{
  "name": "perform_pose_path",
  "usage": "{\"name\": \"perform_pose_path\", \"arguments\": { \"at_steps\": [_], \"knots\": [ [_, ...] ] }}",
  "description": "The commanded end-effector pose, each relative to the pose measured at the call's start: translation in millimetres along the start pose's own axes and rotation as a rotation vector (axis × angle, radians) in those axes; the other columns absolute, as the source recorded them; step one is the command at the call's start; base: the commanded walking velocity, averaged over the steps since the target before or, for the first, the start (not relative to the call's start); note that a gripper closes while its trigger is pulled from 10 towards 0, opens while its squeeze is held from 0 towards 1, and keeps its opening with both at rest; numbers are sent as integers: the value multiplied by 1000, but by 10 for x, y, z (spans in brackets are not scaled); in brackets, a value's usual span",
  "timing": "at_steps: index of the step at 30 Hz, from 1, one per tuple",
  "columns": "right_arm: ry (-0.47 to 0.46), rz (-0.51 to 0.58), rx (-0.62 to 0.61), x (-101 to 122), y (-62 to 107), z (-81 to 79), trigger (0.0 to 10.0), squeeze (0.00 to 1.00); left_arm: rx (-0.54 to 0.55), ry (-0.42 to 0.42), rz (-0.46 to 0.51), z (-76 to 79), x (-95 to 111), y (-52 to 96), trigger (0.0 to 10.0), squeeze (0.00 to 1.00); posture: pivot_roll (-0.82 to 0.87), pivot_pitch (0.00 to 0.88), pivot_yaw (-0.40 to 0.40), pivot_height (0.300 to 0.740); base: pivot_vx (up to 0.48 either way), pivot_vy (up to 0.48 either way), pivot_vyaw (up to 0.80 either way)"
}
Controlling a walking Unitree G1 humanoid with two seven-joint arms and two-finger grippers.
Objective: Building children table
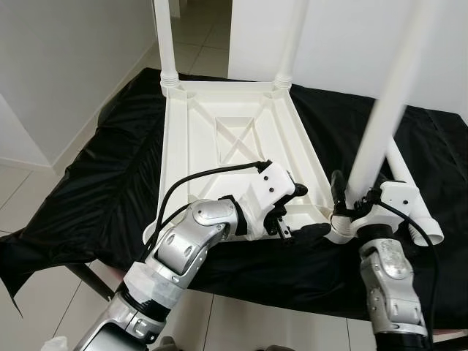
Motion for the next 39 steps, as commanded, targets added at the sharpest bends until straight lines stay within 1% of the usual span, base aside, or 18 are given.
{"name": "perform_pose_path", "arguments": {
  "at_steps": [1, 2, 3, 5, 6, 8, 10, 12, 13, 18, 19, 20, 24, 25, 33, 36, 37, 39],
  "knots": [
    [-14, -26, 22, -48, 10, 12, 10000, 0, -13, -5, 7, -9, 24, -4, 10000, 0, 20, 0, -34, 740, 0, 0, 0],
    [-14, -26, 22, -48, 10, 12, 10000, 0, -13, -5, 7, -9, 24, -4, 10000, 0, 20, 0, -34, 740, 0, 0, 0],
    [-31, -75, 112, -113, 42, -8, 0, 0, -12, -4, 7, -7, 27, -3, 10000, 0, 21, 0, -32, 740, 0, 0, 0],
    [-31, -75, 112, -113, 42, -8, 0, 0, -12, -4, 7, -7, 27, -3, 10000, 0, 21, 0, -32, 740, 0, 0, 0],
    [-64, -117, 156, -177, 75, -6, 0, 0, -11, -4, 8, -8, 29, -3, 10000, 0, 20, 0, -32, 740, 0, 0, 0],
    [-64, -117, 156, -177, 75, -6, 0, 0, -11, -4, 8, -8, 29, -3, 10000, 0, 20, 0, -32, 740, 0, 0, 0],
    [-120, -170, 209, -269, 133, 30, 0, 0, -6, -4, 10, -18, 33, -1, 10000, 0, 22, 0, -33, 740, 0, 0, 0],
    [-120, -170, 209, -269, 133, 30, 0, 0, -6, -4, 10, -18, 33, -1, 10000, 0, 22, 0, -33, 740, 0, 0, 0],
    [-146, -181, 227, -288, 148, 44, 0, 0, -5, -4, 10, -22, 35, 0, 10000, 0, 22, 0, -32, 740, 0, 0, 0],
    [-147, -170, 209, -294, 128, 80, 0, 0, -2, -5, 10, -32, 40, 2, 10000, 0, 22, 0, -31, 740, 0, 0, 0],
    [-138, -165, 199, -292, 118, 89, 353, 0, -1, -6, 10, -35, 40, 3, 10000, 0, 24, 0, -31, 740, 0, 0, 0],
    [-139, -154, 192, -278, 104, 102, 10000, 0, -1, -6, 10, -38, 42, 2, 10000, 0, 23, 0, -29, 740, 0, 0, 0],
    [-125, -132, 186, -233, 75, 126, 10000, 0, -1, -5, 11, -43, 45, 1, 10000, 0, 22, 0, -27, 740, 0, 0, 0],
    [-127, -118, 190, -197, 64, 133, 10000, 1000, -2, -6, 11, -43, 46, 0, 10000, 0, 21, 0, -26, 740, 0, 0, 0],
    [-141, -75, 226, -64, 28, 128, 10000, 1000, -5, -8, 8, -42, 45, -1, 10000, 0, 21, 0, -25, 740, 0, 0, 0],
    [-141, -75, 226, -64, 28, 128, 10000, 1000, -5, -8, 8, -42, 45, -1, 10000, 0, 21, 0, -25, 740, 0, 0, 0],
    [-137, -56, 258, 29, -2, 150, 10000, 1000, -5, -8, 8, -41, 46, -2, 10000, 0, 20, 0, -27, 740, 0, 0, 0],
    [-137, -56, 258, 29, -2, 150, 10000, 1000, -5, -8, 8, -41, 46, -2, 10000, 0, 20, 0, -27, 740, 0, 0, 0]
  ]
}}
Point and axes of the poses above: a point about 5 cm out from each wrist's last joint towards the gripper, its own y axis pointing back from the gripper into the wrist, its own x axis along the axis of the wrist's last joint, z = x × y, the point moved 2 cm from there along -y, pointing out of the wrist towards the gripper, and after that the axes turned 2 degrees about -y, right-handed, at the moved point
